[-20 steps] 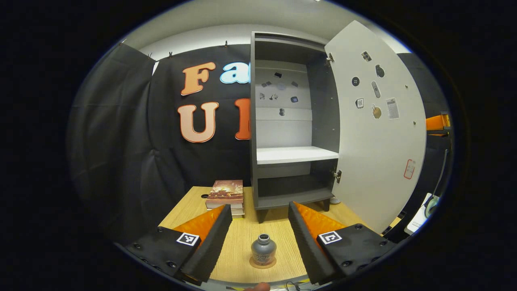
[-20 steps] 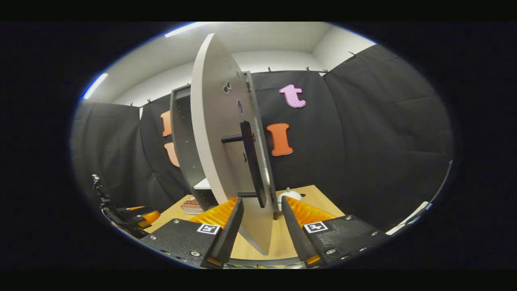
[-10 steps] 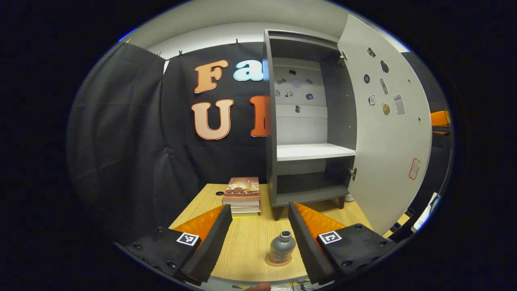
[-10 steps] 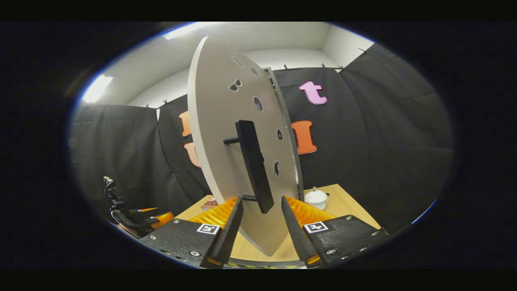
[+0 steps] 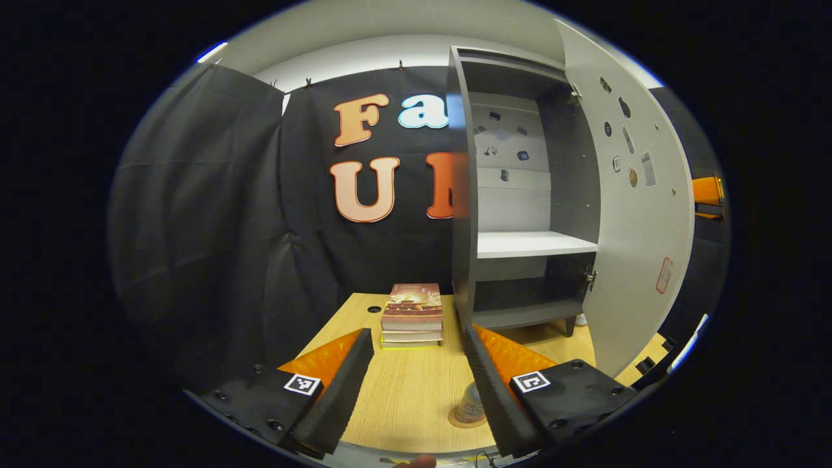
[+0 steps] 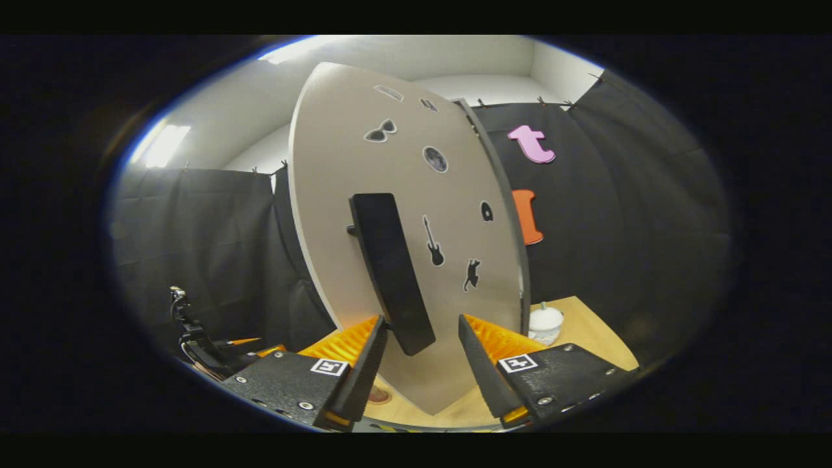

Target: Open the cabinet door with the right hand, grasp the bottle in the cabinet with the left hand and place it on the coaster, then close the cabinet door with the right hand.

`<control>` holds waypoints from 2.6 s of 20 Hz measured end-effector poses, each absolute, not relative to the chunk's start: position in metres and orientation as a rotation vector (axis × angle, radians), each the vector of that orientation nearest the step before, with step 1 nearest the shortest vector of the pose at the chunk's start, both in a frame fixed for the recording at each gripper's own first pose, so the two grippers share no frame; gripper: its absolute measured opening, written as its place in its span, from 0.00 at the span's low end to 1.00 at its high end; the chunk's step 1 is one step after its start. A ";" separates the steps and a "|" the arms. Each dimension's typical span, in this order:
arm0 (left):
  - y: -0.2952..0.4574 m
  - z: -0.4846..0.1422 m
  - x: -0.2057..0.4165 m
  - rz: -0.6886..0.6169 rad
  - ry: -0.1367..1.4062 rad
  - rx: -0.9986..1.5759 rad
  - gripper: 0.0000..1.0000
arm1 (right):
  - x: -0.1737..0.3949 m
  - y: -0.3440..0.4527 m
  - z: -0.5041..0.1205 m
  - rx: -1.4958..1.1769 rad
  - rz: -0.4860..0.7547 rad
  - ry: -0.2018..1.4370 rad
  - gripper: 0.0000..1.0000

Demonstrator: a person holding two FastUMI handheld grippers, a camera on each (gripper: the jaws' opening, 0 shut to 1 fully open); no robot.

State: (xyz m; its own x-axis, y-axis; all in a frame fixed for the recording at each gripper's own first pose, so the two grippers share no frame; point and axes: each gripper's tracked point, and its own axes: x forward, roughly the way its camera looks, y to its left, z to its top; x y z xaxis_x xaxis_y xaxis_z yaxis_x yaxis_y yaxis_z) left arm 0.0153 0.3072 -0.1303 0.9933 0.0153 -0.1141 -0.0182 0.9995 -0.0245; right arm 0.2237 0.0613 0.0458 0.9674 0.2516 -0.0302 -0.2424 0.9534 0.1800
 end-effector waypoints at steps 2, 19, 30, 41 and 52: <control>0.316 -0.129 0.023 0.022 0.109 -0.027 0.92 | 0.243 0.078 0.045 0.194 0.264 0.061 0.74; 0.382 -0.131 0.108 0.040 0.106 -0.097 0.92 | 0.303 0.133 0.051 0.052 0.255 0.018 0.92; 0.399 -0.139 0.147 0.006 0.103 -0.126 0.93 | 0.306 0.133 0.044 -0.001 0.091 -0.009 0.96; 0.384 -0.132 0.159 -0.082 0.092 -0.136 0.94 | 0.316 0.133 0.040 -0.004 0.029 -0.004 0.95; 0.333 -0.085 0.115 -0.092 0.038 -0.102 0.96 | 0.194 0.115 0.030 0.005 0.048 0.019 0.95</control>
State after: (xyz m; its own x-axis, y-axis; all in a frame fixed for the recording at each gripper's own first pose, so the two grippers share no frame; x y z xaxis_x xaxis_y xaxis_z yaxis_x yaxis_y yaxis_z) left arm 0.1155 0.3328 -0.0850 0.9951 -0.0931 -0.0327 0.0893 0.9906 -0.1034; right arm 0.1942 0.1152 0.0301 0.9987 0.0478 -0.0191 -0.0477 0.9988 0.0057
